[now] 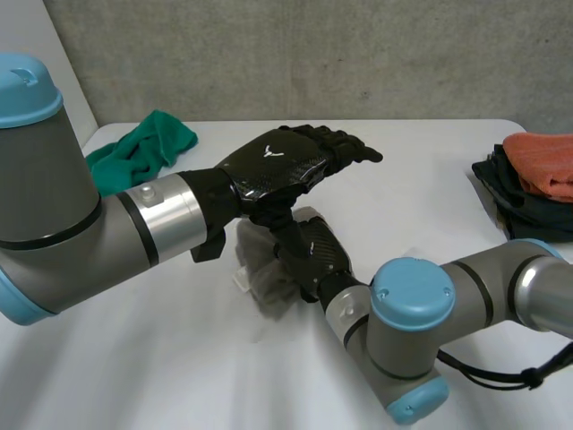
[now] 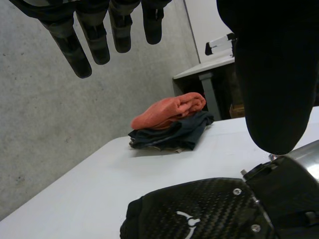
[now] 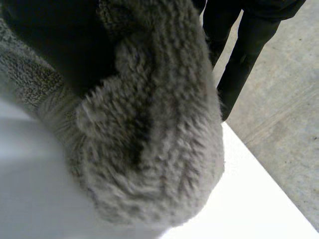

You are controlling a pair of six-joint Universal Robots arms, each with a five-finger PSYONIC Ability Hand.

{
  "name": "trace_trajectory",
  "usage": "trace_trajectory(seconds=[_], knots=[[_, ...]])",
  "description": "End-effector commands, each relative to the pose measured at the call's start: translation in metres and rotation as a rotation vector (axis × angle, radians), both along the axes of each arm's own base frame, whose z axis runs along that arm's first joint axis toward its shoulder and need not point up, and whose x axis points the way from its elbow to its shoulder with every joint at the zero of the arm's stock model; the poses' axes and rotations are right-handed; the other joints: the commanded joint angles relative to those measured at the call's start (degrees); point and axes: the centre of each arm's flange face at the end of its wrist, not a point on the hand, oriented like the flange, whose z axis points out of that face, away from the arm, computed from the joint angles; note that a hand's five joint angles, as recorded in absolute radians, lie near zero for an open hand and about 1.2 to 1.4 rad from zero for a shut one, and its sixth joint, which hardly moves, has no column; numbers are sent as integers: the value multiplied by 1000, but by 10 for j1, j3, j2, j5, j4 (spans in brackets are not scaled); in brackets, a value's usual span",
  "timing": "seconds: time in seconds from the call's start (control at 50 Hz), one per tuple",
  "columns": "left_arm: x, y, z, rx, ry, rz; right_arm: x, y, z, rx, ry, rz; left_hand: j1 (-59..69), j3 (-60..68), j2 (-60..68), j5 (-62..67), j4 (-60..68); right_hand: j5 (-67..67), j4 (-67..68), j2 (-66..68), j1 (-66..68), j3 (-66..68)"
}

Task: Fold the laundry.

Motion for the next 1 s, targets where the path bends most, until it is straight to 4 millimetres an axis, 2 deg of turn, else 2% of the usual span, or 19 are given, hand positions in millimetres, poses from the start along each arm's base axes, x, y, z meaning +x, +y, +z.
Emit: trace_trajectory(seconds=[0.02,0.06,0.18,0.22,0.28,0.36,0.38,0.5,0.54,0.6,0.64,0.7,0.76,0.82,0.84,0.88,0.9,0.98,1.0], knots=[[1,1,8,-20,13,3,7,-30,26,-71,-72,-42,9,-19,-15,-25,-14,181,152,149,204,151],[3,1,17,-43,28,8,-2,-58,52,-133,-120,-98,9,-19,-15,-25,-14,181,152,149,204,151],[4,2,43,-115,73,12,-29,-107,134,-318,-241,-203,9,-19,-15,-25,-14,181,152,149,204,151],[4,1,53,-130,94,22,-49,-131,160,-380,-269,-265,9,-19,-15,-25,-14,181,152,149,204,151],[5,0,61,-134,115,36,-72,-152,180,-423,-282,-328,9,-19,-15,-25,-14,181,152,149,204,151],[5,-1,67,-134,137,49,-119,-188,193,-455,-274,-439,9,-19,-15,-25,-14,181,152,149,204,151],[4,-1,67,-136,142,48,-142,-202,194,-466,-267,-487,9,-19,-15,-25,-14,181,152,149,204,151],[4,-1,59,-118,131,48,-225,-239,184,-454,-230,-573,9,-19,-15,-25,-14,181,152,149,204,151],[4,0,52,-99,120,47,-258,-251,165,-412,-202,-576,9,-19,-15,-25,-14,181,152,149,204,151],[4,2,44,-82,110,45,-299,-269,118,-345,-157,-559,9,-19,-15,-25,-14,181,152,149,204,151],[4,1,37,-73,105,45,-316,-275,97,-320,-139,-546,9,-19,-15,-25,-14,181,152,149,204,151],[4,1,29,-68,101,45,-358,-280,37,-221,-87,-537,9,-19,-15,-25,-14,181,152,149,204,151],[4,1,26,-62,100,47,-368,-275,7,-174,-36,-513,9,-19,-15,-25,-14,181,152,149,204,151],[4,1,24,-57,95,45,-369,-269,-2,-153,-16,-486,9,-19,-15,-25,-14,181,152,149,204,151],[4,1,24,-58,96,45,-371,-265,-6,-132,-16,-486,9,-19,-15,-25,-14,53,24,21,76,23],[3,1,26,-63,99,42,-371,-262,-8,-117,-21,-487,9,-19,-15,-25,-14,-450,-479,-482,-427,-480],[3,1,26,-65,100,42,-372,-261,-7,-115,-23,-489,9,-19,-15,-25,-14,-519,-548,-551,-496,-549],[3,1,31,-77,108,43,-372,-258,31,-168,-44,-492,9,-19,-15,-25,-14,-519,-548,-551,-496,-549],[3,1,33,-82,111,42,-371,-256,51,-190,-65,-496,9,-19,-15,-25,-14,-519,-548,-551,-496,-549]])
